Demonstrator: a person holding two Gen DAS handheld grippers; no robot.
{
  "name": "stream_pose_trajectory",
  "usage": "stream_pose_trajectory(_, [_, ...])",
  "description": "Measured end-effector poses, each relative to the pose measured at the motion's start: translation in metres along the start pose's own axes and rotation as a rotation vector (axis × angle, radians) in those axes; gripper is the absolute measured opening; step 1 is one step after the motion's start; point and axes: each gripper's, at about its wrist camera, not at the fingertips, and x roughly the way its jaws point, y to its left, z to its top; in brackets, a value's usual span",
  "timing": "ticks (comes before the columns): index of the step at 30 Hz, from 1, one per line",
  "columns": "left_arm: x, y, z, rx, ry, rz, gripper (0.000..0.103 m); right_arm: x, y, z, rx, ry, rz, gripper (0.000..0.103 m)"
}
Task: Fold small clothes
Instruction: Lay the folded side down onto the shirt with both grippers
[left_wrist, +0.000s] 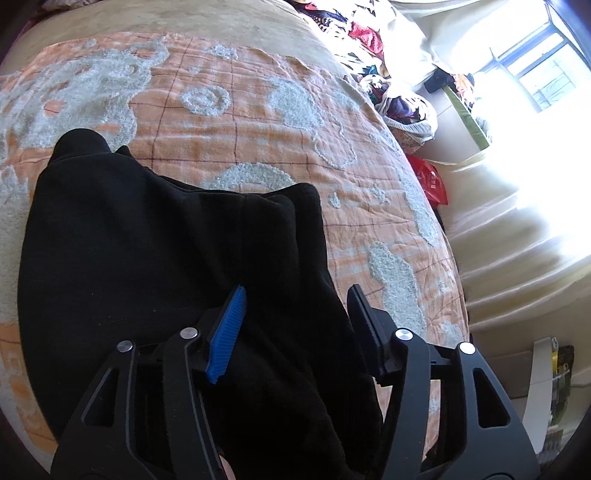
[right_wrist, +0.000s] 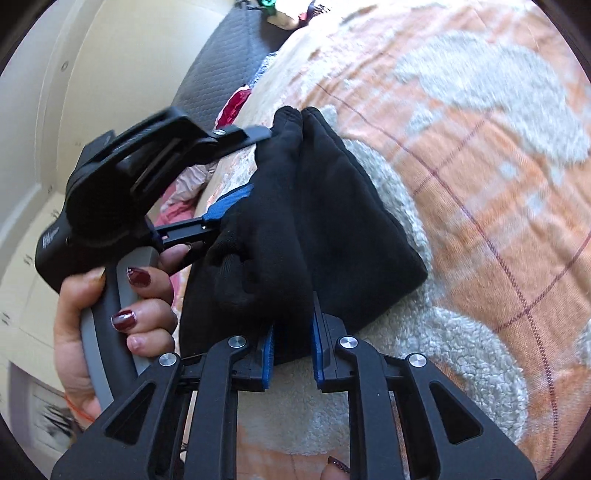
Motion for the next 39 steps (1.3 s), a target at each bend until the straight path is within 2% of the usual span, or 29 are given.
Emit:
stream_pose_trajectory(4, [-0.011, 0.001, -0.002, -0.011, -0.029, -0.026, 0.053, -0.003, 0.005, 0.001, -0.013, 0.006, -0.027, 0.022])
stream_pose_trajectory(7, [-0.030, 0.008, -0.004, -0.015, -0.078, -0.029, 0.053, -0.002, 0.011, 0.002, -0.042, 0.010, -0.046, 0.026])
stream_pose_trajectory(9, [-0.047, 0.014, -0.007, -0.012, -0.120, -0.027, 0.053, 0.000, 0.016, 0.005, -0.055, 0.012, -0.047, 0.033])
stream_pose_trajectory(10, [-0.056, 0.017, -0.009, -0.006, -0.142, -0.015, 0.053, 0.000, 0.018, 0.006, -0.062, 0.011, -0.046, 0.035])
stream_pose_trajectory(12, [-0.075, 0.027, -0.016, 0.009, -0.200, 0.028, 0.053, -0.003, 0.022, 0.007, -0.076, 0.015, -0.031, 0.054])
stream_pose_trajectory(14, [-0.088, 0.038, -0.022, 0.017, -0.245, 0.085, 0.053, -0.006, 0.032, 0.010, -0.097, 0.006, -0.025, 0.065])
stream_pose_trajectory(17, [-0.097, 0.056, -0.031, 0.027, -0.275, 0.188, 0.053, -0.012, 0.029, 0.011, -0.132, -0.021, -0.050, 0.073])
stream_pose_trajectory(20, [-0.095, 0.066, -0.042, 0.053, -0.263, 0.243, 0.053, -0.020, 0.025, 0.020, -0.111, -0.039, -0.069, 0.073])
stream_pose_trajectory(22, [-0.090, 0.065, -0.048, 0.084, -0.248, 0.269, 0.053, -0.030, 0.027, 0.028, -0.112, -0.084, -0.092, 0.073])
stream_pose_trajectory(24, [-0.080, 0.064, -0.056, 0.117, -0.220, 0.290, 0.054, -0.039, 0.040, 0.040, -0.165, -0.129, -0.132, 0.074])
stream_pose_trajectory(25, [-0.076, 0.061, -0.060, 0.132, -0.221, 0.306, 0.054, -0.039, 0.048, 0.045, -0.199, -0.125, -0.127, 0.074])
stream_pose_trajectory(28, [-0.073, 0.057, -0.066, 0.162, -0.241, 0.341, 0.054, -0.020, 0.068, 0.065, -0.281, -0.071, -0.092, 0.066])
stream_pose_trajectory(30, [-0.073, 0.056, -0.068, 0.165, -0.244, 0.346, 0.054, 0.002, 0.075, 0.075, -0.336, -0.031, -0.166, 0.055])
stream_pose_trajectory(32, [-0.074, 0.057, -0.068, 0.165, -0.246, 0.347, 0.054, 0.022, 0.074, 0.081, -0.353, 0.031, -0.175, 0.048])
stream_pose_trajectory(34, [-0.074, 0.055, -0.068, 0.165, -0.245, 0.346, 0.054, 0.038, 0.058, 0.087, -0.291, 0.107, -0.163, 0.048])
stream_pose_trajectory(39, [-0.074, 0.053, -0.069, 0.170, -0.252, 0.353, 0.055, 0.063, 0.045, 0.094, -0.270, 0.188, -0.117, 0.047])
